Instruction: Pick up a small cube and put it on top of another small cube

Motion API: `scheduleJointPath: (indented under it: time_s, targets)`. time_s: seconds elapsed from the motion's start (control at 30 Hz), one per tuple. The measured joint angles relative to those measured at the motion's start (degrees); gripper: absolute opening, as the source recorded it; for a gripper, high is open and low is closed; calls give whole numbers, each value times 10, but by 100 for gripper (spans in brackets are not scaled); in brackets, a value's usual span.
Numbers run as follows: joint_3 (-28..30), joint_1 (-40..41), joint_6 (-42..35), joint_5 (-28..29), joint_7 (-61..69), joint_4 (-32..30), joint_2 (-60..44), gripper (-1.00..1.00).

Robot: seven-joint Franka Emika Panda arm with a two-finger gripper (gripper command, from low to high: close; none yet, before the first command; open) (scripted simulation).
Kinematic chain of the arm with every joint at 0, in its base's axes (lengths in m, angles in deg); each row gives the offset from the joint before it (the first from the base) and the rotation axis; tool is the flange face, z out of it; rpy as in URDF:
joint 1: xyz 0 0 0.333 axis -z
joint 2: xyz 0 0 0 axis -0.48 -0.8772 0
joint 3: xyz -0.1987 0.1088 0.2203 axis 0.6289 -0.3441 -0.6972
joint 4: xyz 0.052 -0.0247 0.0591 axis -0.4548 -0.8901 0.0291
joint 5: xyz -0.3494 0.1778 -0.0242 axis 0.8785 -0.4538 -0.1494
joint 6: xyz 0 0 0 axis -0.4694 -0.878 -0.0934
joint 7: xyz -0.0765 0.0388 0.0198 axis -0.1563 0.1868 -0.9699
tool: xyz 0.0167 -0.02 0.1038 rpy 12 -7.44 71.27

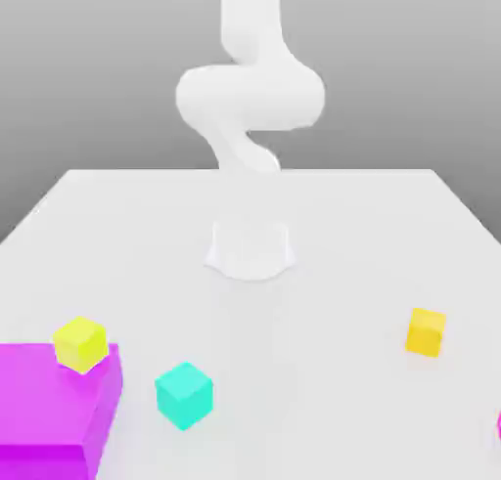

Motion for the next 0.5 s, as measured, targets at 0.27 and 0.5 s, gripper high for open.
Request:
scheduleJointPath:
  time_s: [0.27, 0.5]
  targets:
    - [78, -33, 100, 18, 187, -87, -169, 0]
    - [136, -50, 186, 1, 368, -161, -314, 0]
